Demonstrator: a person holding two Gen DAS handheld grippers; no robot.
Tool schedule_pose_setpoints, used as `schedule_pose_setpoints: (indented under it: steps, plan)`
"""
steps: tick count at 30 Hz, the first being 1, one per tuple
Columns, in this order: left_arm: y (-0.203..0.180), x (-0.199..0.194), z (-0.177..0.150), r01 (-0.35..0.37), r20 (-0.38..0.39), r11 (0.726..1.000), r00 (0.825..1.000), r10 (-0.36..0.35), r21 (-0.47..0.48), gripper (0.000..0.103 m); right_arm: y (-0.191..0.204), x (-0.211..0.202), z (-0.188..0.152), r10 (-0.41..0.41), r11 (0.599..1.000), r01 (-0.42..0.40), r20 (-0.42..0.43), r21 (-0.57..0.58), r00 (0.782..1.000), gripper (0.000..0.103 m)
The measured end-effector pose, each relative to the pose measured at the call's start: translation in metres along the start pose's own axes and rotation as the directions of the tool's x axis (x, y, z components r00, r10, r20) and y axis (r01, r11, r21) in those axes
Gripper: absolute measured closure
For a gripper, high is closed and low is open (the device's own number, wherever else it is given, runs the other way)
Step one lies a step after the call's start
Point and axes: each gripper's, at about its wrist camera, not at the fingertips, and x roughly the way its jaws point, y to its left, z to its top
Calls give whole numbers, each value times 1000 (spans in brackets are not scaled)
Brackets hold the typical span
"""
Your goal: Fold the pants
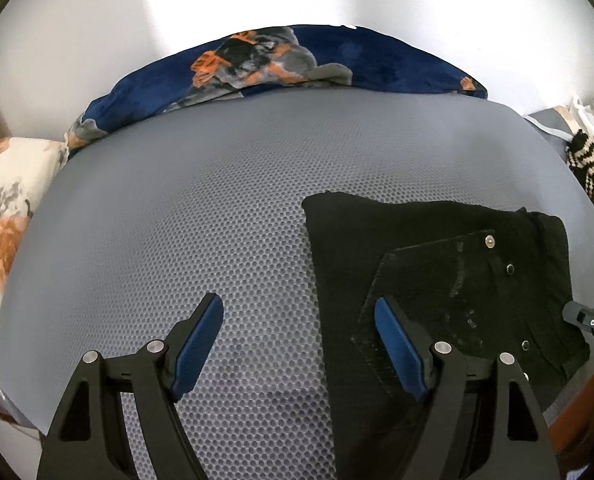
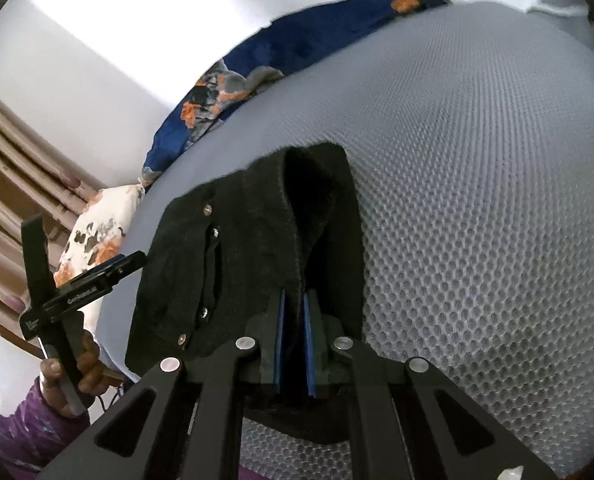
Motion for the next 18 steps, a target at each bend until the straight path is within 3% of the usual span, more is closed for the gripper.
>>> schedule_pose_setpoints:
  steps: [6, 8, 12, 15, 18]
  plan:
    - [7, -1, -4, -8, 3, 1000, 1000, 8, -6, 23, 2, -4, 1, 32, 999, -32, 13, 5, 999, 95]
    - [12, 1, -6, -13, -1, 1000, 1000, 13, -9, 23, 6, -10, 3, -3, 1000, 3, 25, -10, 1000, 86]
    - [25, 3, -12, -24, -23, 999, 999, 24, -29, 23, 20, -39, 15, -46, 997, 54, 125, -62, 991, 86]
    - [40, 3, -18, -33, -35, 998, 999, 31, -59, 23, 41, -49, 16, -10, 989, 33, 156, -147, 988, 85]
    - [54, 7, -23, -44, -62, 995, 997, 38, -92, 23, 58, -36, 5, -20, 964, 53, 125, -262, 992, 85]
